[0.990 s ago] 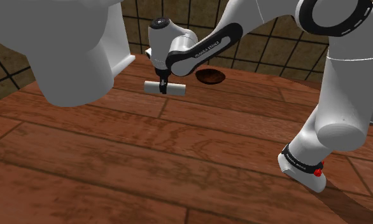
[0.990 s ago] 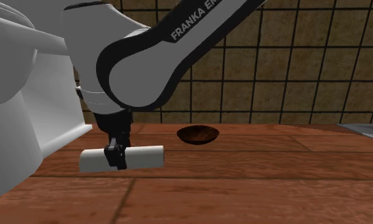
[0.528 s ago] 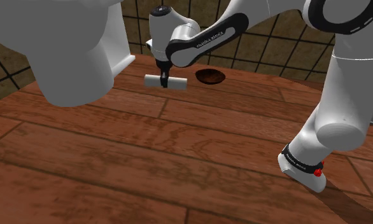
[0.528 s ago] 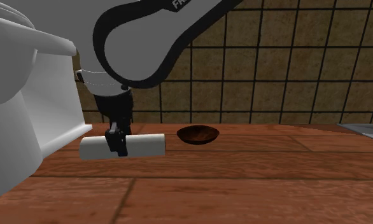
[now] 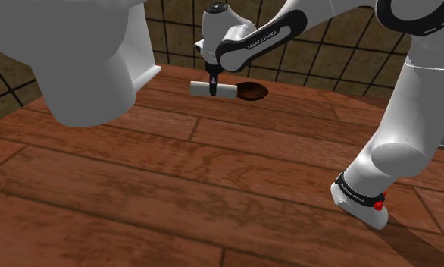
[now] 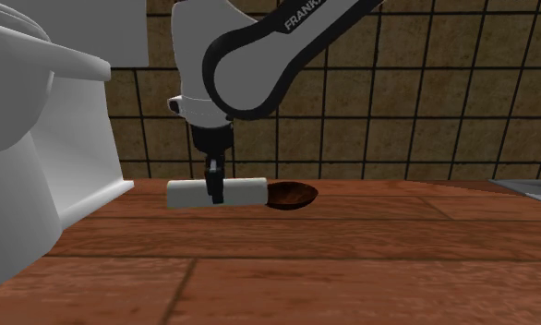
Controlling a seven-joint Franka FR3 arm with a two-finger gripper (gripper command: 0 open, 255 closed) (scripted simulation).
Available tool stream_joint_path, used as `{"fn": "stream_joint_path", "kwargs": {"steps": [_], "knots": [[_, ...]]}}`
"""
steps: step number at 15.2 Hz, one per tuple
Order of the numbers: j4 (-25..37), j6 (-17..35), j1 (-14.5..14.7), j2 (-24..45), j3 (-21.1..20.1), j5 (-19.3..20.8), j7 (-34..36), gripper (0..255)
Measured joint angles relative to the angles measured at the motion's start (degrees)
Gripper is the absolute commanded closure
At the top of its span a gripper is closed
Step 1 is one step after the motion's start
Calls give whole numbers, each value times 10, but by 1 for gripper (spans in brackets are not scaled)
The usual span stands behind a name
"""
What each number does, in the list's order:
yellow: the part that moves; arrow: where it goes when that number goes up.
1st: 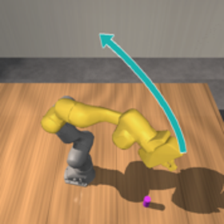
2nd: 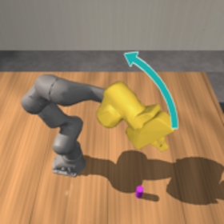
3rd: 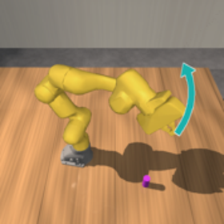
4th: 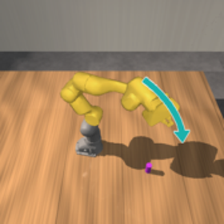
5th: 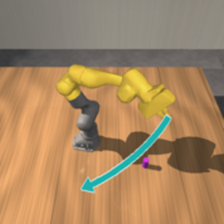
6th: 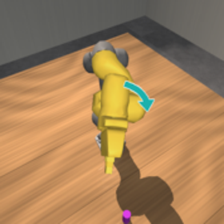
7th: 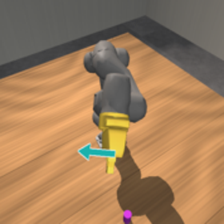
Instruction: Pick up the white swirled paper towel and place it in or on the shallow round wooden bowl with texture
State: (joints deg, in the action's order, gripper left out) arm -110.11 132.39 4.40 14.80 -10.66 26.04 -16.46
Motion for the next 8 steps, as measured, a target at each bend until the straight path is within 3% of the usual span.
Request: {"fn": "stream_joint_path", "kwargs": {"steps": [8], "knots": [[-12,35,-72,-11,31,-29,-113,255]]}}
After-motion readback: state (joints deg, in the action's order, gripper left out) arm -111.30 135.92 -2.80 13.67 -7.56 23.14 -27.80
